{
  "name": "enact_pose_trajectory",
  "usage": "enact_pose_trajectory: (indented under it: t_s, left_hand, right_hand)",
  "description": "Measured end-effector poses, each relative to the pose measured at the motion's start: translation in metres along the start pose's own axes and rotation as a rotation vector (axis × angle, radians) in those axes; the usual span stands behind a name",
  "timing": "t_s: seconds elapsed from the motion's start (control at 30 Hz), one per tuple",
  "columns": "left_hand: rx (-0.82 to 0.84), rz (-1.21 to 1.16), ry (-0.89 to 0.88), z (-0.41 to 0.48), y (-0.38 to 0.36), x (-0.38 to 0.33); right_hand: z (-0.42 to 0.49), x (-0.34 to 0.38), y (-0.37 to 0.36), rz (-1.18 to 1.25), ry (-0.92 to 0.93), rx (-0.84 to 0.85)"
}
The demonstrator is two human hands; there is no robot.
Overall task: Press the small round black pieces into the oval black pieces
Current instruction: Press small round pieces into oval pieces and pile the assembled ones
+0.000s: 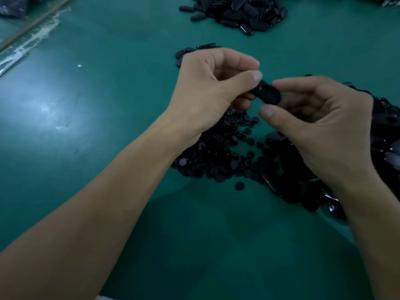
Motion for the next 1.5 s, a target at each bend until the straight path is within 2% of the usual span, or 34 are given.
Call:
enact_pose_trajectory:
  t_s: [0.1, 0.27, 0.4, 0.53, 0.63, 0.73, 1.27, 1.5]
  left_hand:
    - [-0.004, -0.011, -0.01, 0.0, 0.002, 0.0]
    - [0.079, 0.018, 0.009, -0.001, -0.001, 0.003]
    - [0.079, 0.092, -0.045, 0.0, -0.001, 0.002]
    - [0.005, 0.131, -0.084, 0.003, 0.003, 0.003]
    - [-0.05, 0.118, -0.089, 0.004, 0.006, 0.004]
    - [-0.048, 0.07, -0.087, 0.005, 0.006, 0.006]
    - [-0.048, 0.095, -0.057, 0.005, 0.006, 0.008]
    - [-0.039, 0.225, -0.099, 0.006, 0.004, 0.008]
  right_hand:
    - [0.002, -0.002, 0.001, 0.058, -0.045, -0.023]
    - [0.003, 0.0, 0.004, 0.058, -0.061, -0.08]
    - [0.001, -0.002, 0.003, -0.168, -0.088, -0.093]
    - [-0.007, -0.009, -0.009, -0.501, -0.1, 0.093]
    - [-0.008, -0.011, -0.018, -0.648, -0.058, 0.288]
    - [-0.008, -0.009, -0.025, -0.715, -0.026, 0.393]
    - [-0.009, -0.009, -0.026, -0.68, -0.053, 0.371]
    - [-0.006, 0.001, -0.016, -0.444, -0.035, 0.126]
Point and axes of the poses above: each hand's wrist, its own z-axis towards the middle knuckle, its own y-axis out of the back of the hand, x = y × z, the point moved 5 cm from there along z, towards the middle knuckle, and after that the axes turned 1 degree about z, right-handed, at the moved point
